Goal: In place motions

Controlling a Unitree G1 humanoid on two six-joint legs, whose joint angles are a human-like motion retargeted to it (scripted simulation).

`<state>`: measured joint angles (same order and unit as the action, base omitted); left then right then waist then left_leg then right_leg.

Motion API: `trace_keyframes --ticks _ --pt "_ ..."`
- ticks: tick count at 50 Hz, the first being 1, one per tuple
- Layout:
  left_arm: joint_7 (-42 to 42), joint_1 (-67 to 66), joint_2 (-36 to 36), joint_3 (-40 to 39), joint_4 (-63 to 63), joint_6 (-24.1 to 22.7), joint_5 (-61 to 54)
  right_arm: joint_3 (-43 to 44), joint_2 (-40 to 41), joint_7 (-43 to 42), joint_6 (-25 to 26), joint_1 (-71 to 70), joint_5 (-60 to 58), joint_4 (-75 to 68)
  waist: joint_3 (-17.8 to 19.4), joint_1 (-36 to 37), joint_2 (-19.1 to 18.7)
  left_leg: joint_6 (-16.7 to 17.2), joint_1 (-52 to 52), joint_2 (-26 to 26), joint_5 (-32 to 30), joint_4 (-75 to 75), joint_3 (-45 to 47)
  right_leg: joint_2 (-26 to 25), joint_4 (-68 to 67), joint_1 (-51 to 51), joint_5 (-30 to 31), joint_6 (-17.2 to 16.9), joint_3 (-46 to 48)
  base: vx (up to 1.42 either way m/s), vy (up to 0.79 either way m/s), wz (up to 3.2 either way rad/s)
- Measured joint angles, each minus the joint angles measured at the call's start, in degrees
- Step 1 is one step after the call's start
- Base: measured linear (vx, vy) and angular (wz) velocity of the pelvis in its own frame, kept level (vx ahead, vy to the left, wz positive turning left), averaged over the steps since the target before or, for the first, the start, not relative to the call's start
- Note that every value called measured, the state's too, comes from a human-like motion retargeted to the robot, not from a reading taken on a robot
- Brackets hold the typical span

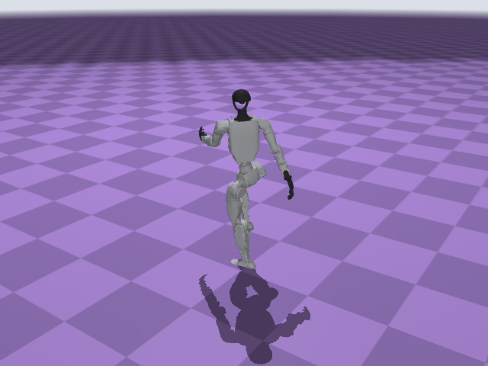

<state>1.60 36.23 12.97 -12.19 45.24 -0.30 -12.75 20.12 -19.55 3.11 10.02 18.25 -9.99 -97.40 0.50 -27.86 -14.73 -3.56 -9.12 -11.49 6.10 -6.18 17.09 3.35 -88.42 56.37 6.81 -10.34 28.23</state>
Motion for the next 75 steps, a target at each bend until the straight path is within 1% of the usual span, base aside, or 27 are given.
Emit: trace_keyframes --ticks 2,5,8,10,12,13,14,15,17,18,20,22,23,25,27,30,38,46,57,60,61,63,65,67,68,72,75 --pt "0.64 -3.3 -1.0 0.15 1.56 -0.52 0.33 -0.69 1.37 1.62 0.06 -1.45 0.31 1.23 -1.05 1.29 1.4 0.26 1.88 1.42 0.09 1.08 0.77 -1.21 6.33 -7.27 1.05 -1.54 -1.43 0.15 -0.07 -0.28" --pt "3.7 -10.49 -2.87 -0.23 4.53 0.0 2.28 -2.44 4.14 4.21 0.08 -4.25 -0.73 5.06 -3.57 4.07 3.43 0.66 4.18 3.9 0.11 2.81 2.46 -5.55 20.52 -18.55 3.17 -3.98 -5.6 0.14 -0.04 -0.6" --pt "6.83 -19.62 -4.82 -1.29 8.91 2.05 5.6 -5.07 7.46 6.19 -1.15 -7.82 -2.91 10.83 -6.6 7.23 4.93 1.81 5.25 5.2 0.18 3.92 5.25 -12.95 42.23 -30.35 5.68 -4.66 -14.94 0.08 -0.08 -0.87" --pt "8.62 -25.55 -6.43 -2.31 12.24 3.17 7.54 -7.13 9.24 6.9 -2.54 -10.33 -4.05 15.16 -8.45 7.92 5.57 1.38 5.34 7.82 0.75 4.29 6.31 -13.53 57.48 -38.68 6.15 -4.66 -21.97 -0.01 0.13 -0.3" --pt "10.72 -30.79 -7.69 -3.73 15.88 3.8 9.32 -10.03 10.92 7.73 -3.69 -13.11 -4.81 19.94 -9.28 7.87 6.94 1.04 5.92 10.92 1.39 4.61 7.14 -10.59 69.79 -45.55 -2.64 -2.02 -23.78 -0.11 0.17 -0.15" --pt "11.68 -33.04 -8.25 -4.65 17.76 3.93 10.27 -11.65 11.88 8.3 -4.14 -14.42 -5.03 22.26 -9.47 8.22 7.66 1.17 6.41 11.86 1.53 4.89 7.82 -9.06 73.96 -48.27 -7.63 0.77 -21.08 -0.13 0.11 -0.36" --pt "12.87 -35.13 -8.59 -5.85 19.8 3.85 11.62 -13.41 12.82 9.13 -4.31 -15.56 -5.09 24.44 -9.72 8.81 8.56 1.39 7.19 12.79 1.59 5.41 8.64 -8.11 77.57 -49.97 -10.62 4.15 -18.32 -0.11 0.08 -0.52" --pt "14.16 -37.13 -8.8 -7.18 21.93 3.67 13.17 -15.24 13.75 10.08 -4.36 -16.63 -5.06 26.56 -10.01 9.52 9.56 1.66 8.12 13.72 1.63 6.05 9.52 -7.45 80.9 -51.16 -12.6 7.84 -15.54 -0.09 0.08 -0.65" --pt "14.93 -40.06 -8.87 -8.96 27.14 2.63 16.77 -17.69 15.02 12.39 -4.44 -18.86 -5.04 28.79 -11.44 12.66 10.95 2.16 8.9 14.67 1.32 7.29 11.53 -5.8 83.82 -51.23 -9.82 7.32 -21.09 -0.14 0.07 -0.75" --pt "13.88 -41.03 -9.23 -9.47 29.78 1.92 18.23 -18.51 15.32 13.5 -4.51 -20.14 -5.13 29.67 -12.01 14.5 10.71 2.38 8.4 14.25 1.12 7.57 12.27 -5.37 84.61 -50.84 -9.29 7.2 -21.11 -0.22 0.05 -0.44" --pt "9.88 -42.85 -10.0 -10.17 34.59 0.27 19.76 -20.52 15.57 15.64 -4.59 -22.07 -5.41 31.99 -12.52 15.32 10.7 2.69 7.48 13.78 0.89 7.58 11.36 -4.78 84.97 -49.93 -9.69 8.5 -13.4 -0.28 -0.03 0.03" --pt "7.45 -44.09 -9.65 -11.04 38.25 -1.55 18.45 -24.65 15.82 17.5 -5.0 -24.39 -5.67 34.64 -10.38 15.88 12.07 2.72 8.34 14.07 0.86 7.7 12.53 -5.57 83.84 -49.31 -9.76 8.99 -20.0 -0.33 -0.13 -0.15" --pt "7.17 -44.5 -9.37 -10.92 40.04 -2.02 17.84 -26.33 15.77 18.16 -5.43 -25.42 -6.04 35.67 -9.24 15.43 12.44 2.68 8.63 14.07 0.7 7.59 12.21 -5.74 83.67 -49.55 -9.8 9.16 -20.23 -0.34 -0.14 0.16" --pt "7.21 -44.17 -8.88 -11.03 43.96 -1.52 17.88 -28.98 15.6 18.26 -6.26 -27.12 -7.32 37.27 -7.13 14.18 12.72 2.7 8.81 13.72 0.35 7.27 11.09 -5.45 83.82 -50.23 -10.02 9.39 -17.88 -0.37 -0.14 0.46" --pt "7.2 -43.44 -8.57 -11.57 47.1 0.54 19.32 -30.32 15.43 16.86 -6.74 -27.57 -9.03 37.56 -5.69 13.72 13.21 2.75 8.94 13.48 0.22 6.84 10.12 -5.49 84.1 -51.01 -10.46 9.35 -17.57 -0.26 -0.09 0.45" --pt "6.45 -43.37 -8.54 -12.14 48.61 1.99 20.28 -30.71 14.95 14.99 -7.22 -26.66 -10.74 35.83 -5.19 14.05 14.03 2.89 8.42 13.33 0.19 5.99 8.83 -5.38 84.74 -51.62 -10.97 9.63 -16.67 -0.1 -0.04 0.37" --pt "5.04 -42.11 -9.64 -12.61 45.39 1.51 18.19 -26.49 14.45 11.28 -6.62 -23.19 -10.0 22.81 -3.38 15.95 15.75 3.3 9.25 13.25 -0.15 5.1 7.64 -5.3 84.34 -53.06 -12.0 9.8 -15.78 -0.05 -0.02 0.14" --pt "5.83 -38.95 -9.39 -9.09 44.29 1.31 18.27 -18.51 12.62 6.2 -5.89 -17.84 -2.93 13.84 -4.84 15.18 14.59 3.94 8.45 12.41 -0.77 6.11 7.99 -5.8 84.4 -52.17 -12.14 9.79 -14.68 -0.02 0.0 0.01" --pt "9.05 -39.37 -8.87 -8.08 40.19 1.2 18.76 -17.76 8.71 2.52 -4.75 -15.01 -6.37 7.45 -5.52 15.26 12.45 5.2 9.27 10.62 1.24 4.61 9.49 -7.36 84.79 -52.43 -11.82 10.59 -15.72 -0.04 0.05 -0.2" --pt "8.29 -40.85 -9.3 -8.52 40.12 0.64 18.31 -19.03 9.06 0.93 -5.38 -16.18 -2.91 5.84 -5.42 15.96 12.74 4.57 7.14 9.81 1.69 -1.09 10.02 -6.71 84.75 -52.74 -11.86 10.94 -16.0 -0.07 0.11 -0.1" --pt "7.78 -41.52 -9.5 -8.54 40.61 0.18 17.56 -19.87 9.52 -0.06 -5.58 -17.02 -1.44 5.32 -5.37 16.76 13.19 4.08 5.69 9.38 0.02 -4.48 10.76 -6.14 84.79 -52.83 -11.84 10.99 -16.49 -0.08 0.1 -0.18" --pt "6.7 -42.53 -9.9 -9.01 42.11 -0.07 16.05 -21.86 10.84 -1.58 -5.52 -19.51 1.14 4.56 -5.07 17.76 14.68 3.47 1.25 7.82 -5.87 -14.4 11.57 -4.18 84.86 -52.9 -11.79 11.01 -17.21 -0.15 0.07 0.01" --pt "6.09 -42.81 -9.96 -9.99 44.02 0.55 15.17 -23.43 12.56 -1.93 -5.31 -23.17 2.77 5.19 -3.64 17.76 15.99 2.63 -6.1 4.24 -13.23 -29.24 9.71 -2.34 85.09 -53.18 -12.11 11.08 -16.36 -0.25 0.05 0.49" --pt "6.08 -43.37 -9.44 -10.34 45.78 0.77 14.71 -24.41 13.96 -0.41 -5.8 -26.69 3.0 7.93 -0.79 19.73 16.69 -2.32 -13.24 0.39 -17.15 -43.06 8.71 -2.64 85.23 -54.31 -12.53 11.72 -16.8 -0.19 -0.02 0.12" --pt "6.32 -44.07 -9.18 -10.58 46.77 0.83 14.68 -25.5 14.58 1.22 -5.95 -28.48 2.91 9.69 0.27 21.21 17.45 -3.44 -17.14 -0.11 -15.55 -49.57 7.37 -2.59 85.35 -54.87 -12.48 12.2 -17.4 -0.08 -0.04 -0.22" --pt "7.52 -46.73 -8.59 -11.63 51.5 2.78 17.57 -26.24 16.91 5.3 -5.81 -34.43 -0.43 16.53 2.25 25.81 18.43 -7.3 -27.11 -6.64 -7.88 -67.53 8.48 -2.71 84.45 -55.44 -12.29 13.35 -17.85 0.0 0.0 -0.1" --pt "8.36 -49.8 -8.0 -11.48 52.17 3.36 20.0 -26.91 18.56 4.84 -7.6 -37.61 0.18 20.52 2.92 27.95 19.26 -7.86 -33.02 -6.62 -4.89 -75.04 7.13 -2.32 83.6 -55.69 -12.29 13.45 -18.83 0.06 0.02 -0.06"
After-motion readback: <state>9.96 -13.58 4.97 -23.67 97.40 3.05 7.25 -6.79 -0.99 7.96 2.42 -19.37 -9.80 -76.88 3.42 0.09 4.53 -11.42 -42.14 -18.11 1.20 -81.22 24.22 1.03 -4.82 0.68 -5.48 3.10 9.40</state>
